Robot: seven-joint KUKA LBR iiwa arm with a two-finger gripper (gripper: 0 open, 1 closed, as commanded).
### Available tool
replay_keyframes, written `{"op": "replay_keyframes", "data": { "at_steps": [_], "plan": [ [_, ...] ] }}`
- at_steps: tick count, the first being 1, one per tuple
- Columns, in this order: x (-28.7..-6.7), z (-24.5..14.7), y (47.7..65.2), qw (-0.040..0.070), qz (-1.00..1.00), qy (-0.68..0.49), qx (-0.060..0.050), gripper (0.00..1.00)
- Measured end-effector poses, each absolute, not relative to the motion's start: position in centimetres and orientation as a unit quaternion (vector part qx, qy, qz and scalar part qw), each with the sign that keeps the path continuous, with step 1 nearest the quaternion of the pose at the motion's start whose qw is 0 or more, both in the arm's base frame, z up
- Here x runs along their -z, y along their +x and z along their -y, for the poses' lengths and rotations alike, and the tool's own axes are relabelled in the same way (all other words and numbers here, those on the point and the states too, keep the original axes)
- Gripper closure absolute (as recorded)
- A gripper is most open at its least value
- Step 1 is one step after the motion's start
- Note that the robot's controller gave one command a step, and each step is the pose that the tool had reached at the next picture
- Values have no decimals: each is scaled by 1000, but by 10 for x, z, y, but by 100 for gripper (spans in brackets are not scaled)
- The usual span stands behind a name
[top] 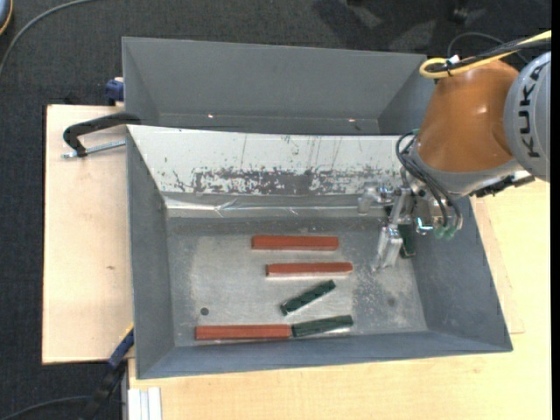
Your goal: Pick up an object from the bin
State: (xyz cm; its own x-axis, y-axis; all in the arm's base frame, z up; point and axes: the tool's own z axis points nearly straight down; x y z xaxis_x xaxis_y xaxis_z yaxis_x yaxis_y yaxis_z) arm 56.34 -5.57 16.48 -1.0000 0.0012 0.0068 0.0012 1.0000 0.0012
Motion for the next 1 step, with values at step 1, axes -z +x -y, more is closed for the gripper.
{"op": "replay_keyframes", "data": {
  "at_steps": [1],
  "plan": [
    [-67, 5, 573, 3, 998, -56, 2, 0]
  ]
}}
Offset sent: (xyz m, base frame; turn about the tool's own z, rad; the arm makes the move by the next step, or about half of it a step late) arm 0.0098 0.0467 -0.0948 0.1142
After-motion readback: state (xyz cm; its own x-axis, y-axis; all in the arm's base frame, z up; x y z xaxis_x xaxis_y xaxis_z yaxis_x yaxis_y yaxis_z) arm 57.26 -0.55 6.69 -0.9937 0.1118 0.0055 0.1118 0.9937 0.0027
